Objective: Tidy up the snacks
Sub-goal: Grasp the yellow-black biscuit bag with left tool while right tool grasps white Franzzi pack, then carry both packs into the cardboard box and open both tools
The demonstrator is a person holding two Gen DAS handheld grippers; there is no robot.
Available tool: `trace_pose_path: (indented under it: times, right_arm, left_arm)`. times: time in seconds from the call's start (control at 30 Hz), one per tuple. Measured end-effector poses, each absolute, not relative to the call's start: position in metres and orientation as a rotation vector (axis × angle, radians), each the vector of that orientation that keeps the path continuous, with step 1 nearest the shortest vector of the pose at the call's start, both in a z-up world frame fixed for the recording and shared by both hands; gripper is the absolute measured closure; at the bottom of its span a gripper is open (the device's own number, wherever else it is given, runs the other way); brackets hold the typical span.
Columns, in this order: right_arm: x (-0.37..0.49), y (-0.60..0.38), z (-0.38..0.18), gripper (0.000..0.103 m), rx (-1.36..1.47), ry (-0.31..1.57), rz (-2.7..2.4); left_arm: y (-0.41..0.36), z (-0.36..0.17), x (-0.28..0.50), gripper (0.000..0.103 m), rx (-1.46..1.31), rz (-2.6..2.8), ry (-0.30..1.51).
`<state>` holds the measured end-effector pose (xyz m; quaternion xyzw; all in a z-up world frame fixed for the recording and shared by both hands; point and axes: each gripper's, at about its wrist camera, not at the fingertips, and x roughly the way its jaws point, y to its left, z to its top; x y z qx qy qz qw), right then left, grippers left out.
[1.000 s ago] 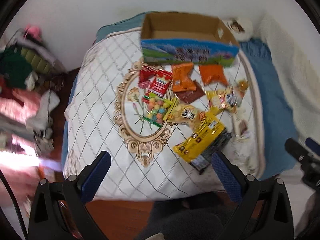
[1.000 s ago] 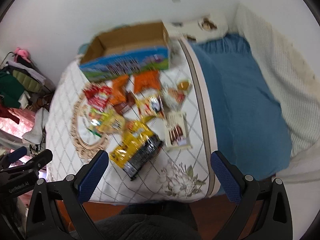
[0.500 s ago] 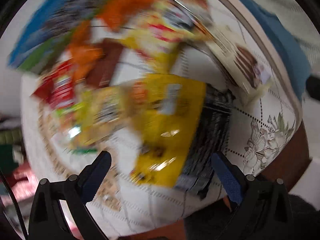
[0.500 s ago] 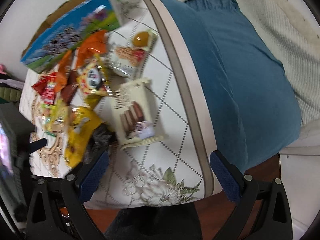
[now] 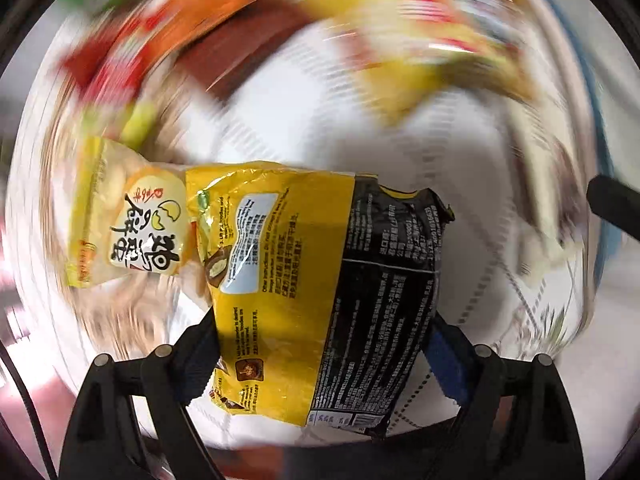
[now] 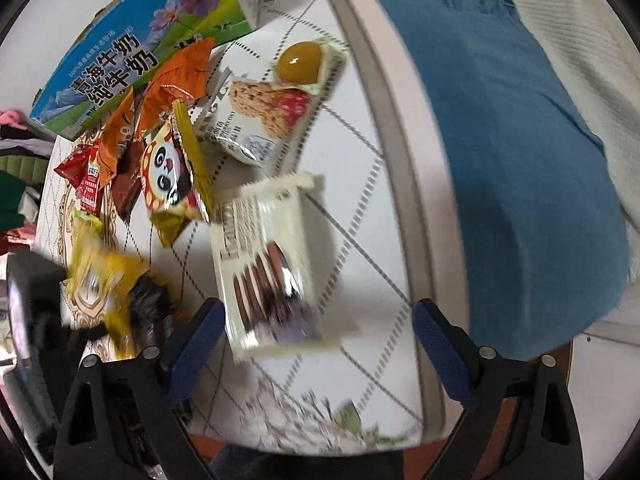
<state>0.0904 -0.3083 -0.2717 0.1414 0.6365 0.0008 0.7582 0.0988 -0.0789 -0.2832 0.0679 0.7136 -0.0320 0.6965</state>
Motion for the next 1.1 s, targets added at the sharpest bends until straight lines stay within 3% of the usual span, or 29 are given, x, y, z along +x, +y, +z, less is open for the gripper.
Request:
trace_pose_path:
  times: [0.2, 0.33, 0.5, 0.77, 1.1]
  right_arm:
    - [0.126, -0.291, -0.309, 0.026, 0.377, 1.453, 0.130]
    - [0.123, -0.275, -0.310, 0.045, 0.333, 1.474, 0.176]
    - [0.102, -0.256, -0.312, 0.045, 0.253, 1.542, 0.201]
    - [0.104, -0.259, -0.311, 0.040, 0.347, 1.482, 0.041]
    - [0.088, -0.206, -0.313, 0.044, 0.225, 1.516, 0.040]
  left_arm:
    - [-0.011, -0.284, 0.102, 0.014, -0.169, 0.135, 1.605]
    - [-0.010, -0.292, 0.113, 0.014, -0.120, 0.069, 1.639]
    - [-0.016, -0.298, 0.110, 0.013, -0.049, -0.010, 1.666]
    - [-0.031, -0.313, 0.107, 0.013, -0.085, -0.076, 1.682]
    - [0.010, -0.267, 0.108, 0.017, -0.131, -0.158, 1.619]
